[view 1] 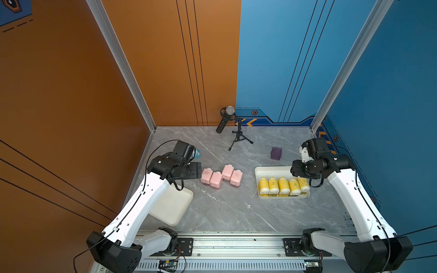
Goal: Place the pencil sharpeners by color into the storage box
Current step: Place the pencil sharpener in the storage box, then adjust the storage box at the center of the board.
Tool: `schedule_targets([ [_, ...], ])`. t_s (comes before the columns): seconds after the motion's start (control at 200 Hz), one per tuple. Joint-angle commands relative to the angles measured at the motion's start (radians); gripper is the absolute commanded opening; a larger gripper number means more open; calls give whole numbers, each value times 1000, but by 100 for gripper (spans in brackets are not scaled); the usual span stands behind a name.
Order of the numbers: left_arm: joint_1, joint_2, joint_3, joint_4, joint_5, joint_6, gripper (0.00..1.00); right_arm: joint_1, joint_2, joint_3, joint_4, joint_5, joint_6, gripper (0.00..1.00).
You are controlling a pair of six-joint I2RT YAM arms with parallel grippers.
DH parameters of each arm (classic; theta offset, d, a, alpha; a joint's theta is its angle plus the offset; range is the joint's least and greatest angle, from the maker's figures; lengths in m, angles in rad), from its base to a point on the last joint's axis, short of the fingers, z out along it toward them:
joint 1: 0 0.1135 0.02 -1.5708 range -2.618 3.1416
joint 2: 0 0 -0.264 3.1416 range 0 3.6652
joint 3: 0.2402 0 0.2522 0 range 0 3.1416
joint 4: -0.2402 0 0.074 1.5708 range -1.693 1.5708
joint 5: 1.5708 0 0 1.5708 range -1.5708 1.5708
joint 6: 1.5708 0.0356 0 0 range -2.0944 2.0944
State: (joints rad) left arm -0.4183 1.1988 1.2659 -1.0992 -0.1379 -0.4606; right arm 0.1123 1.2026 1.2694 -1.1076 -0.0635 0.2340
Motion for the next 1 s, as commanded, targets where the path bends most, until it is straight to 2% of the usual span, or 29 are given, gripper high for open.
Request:
schedule_targets([
  [0.0, -37, 34, -43, -123, -45, -81, 79, 3, -3, 24, -28, -29, -27, 58],
  [0.165, -71, 56, -97, -129, -63, -137, 76, -3, -26, 16, -23, -56, -45, 59],
  [0.666, -71, 176, -218, -114, -45, -204, 61, 0, -23, 8, 6, -123, -43, 59],
  [0.851, -71, 229, -258, -60, -19, -219, 45, -3, -12, 7, 12, -131, -50, 59],
  [0.996, -65, 274, -289, -7, -2, -219, 40, -4, -11, 11, 17, -134, -55, 59],
])
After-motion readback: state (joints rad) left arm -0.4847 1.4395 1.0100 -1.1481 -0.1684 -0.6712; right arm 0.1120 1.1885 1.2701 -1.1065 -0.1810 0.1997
